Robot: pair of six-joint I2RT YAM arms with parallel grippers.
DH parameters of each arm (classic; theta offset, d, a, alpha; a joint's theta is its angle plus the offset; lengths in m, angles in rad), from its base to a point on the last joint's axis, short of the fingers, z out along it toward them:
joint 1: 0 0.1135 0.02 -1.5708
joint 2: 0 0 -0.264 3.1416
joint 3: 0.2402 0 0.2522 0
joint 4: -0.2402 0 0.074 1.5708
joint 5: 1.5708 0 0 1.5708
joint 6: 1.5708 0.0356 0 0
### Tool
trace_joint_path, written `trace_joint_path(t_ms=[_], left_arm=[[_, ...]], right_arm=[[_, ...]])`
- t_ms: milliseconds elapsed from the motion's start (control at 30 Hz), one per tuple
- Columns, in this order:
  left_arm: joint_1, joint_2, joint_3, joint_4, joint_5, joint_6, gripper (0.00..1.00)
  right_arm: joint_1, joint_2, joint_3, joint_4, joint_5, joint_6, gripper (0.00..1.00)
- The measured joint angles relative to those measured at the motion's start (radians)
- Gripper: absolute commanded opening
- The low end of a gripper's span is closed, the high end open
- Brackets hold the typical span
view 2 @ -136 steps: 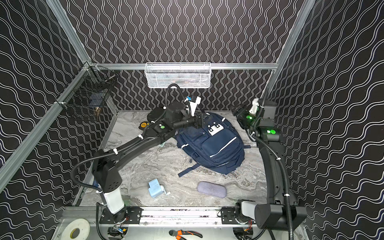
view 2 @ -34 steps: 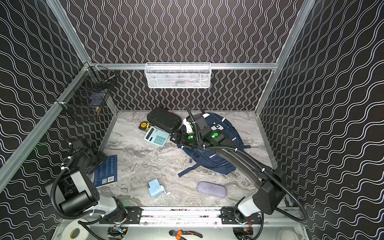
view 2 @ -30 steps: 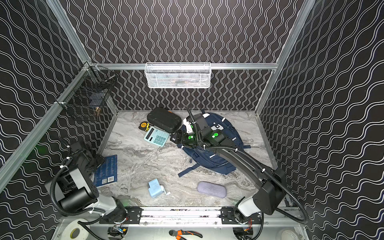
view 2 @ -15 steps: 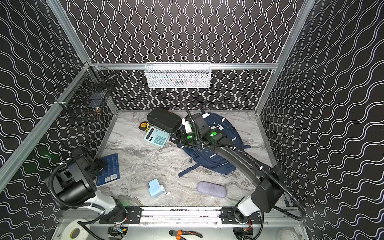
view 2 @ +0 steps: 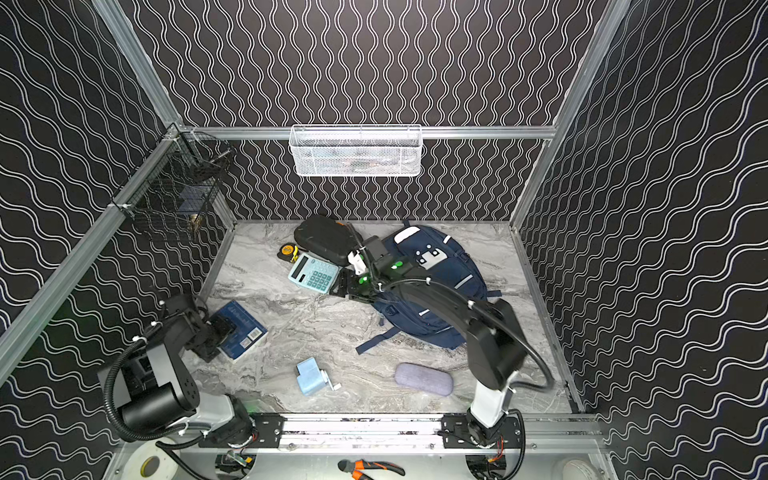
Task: Pack books, pencil case, and school supplies into a backpack
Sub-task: Rotate the book at the middle-left of the table, then pick up the book from the middle-left of the table.
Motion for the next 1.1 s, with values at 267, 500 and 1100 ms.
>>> trace_joint_path(t_ms=[267, 500, 1100], left_arm=[[-0.111, 0.024, 0.002, 0.027, -0.016, 0.001, 0.65], [-0.224, 0.041, 0.0, 0.085, -0.005, 0.001, 0.48], [-0.475, 0.021, 0.244, -0.067, -0.173, 0.041, 0.74]], right_arm=[[0.049, 0.275, 0.209, 0.064, -0.059, -0.043, 0.67], [0.072, 0.367, 0.286, 0.092, -0.073, -0.047, 0.67], [0.074, 0.394, 0.28, 0.114, -0.077, -0.043, 0.66]])
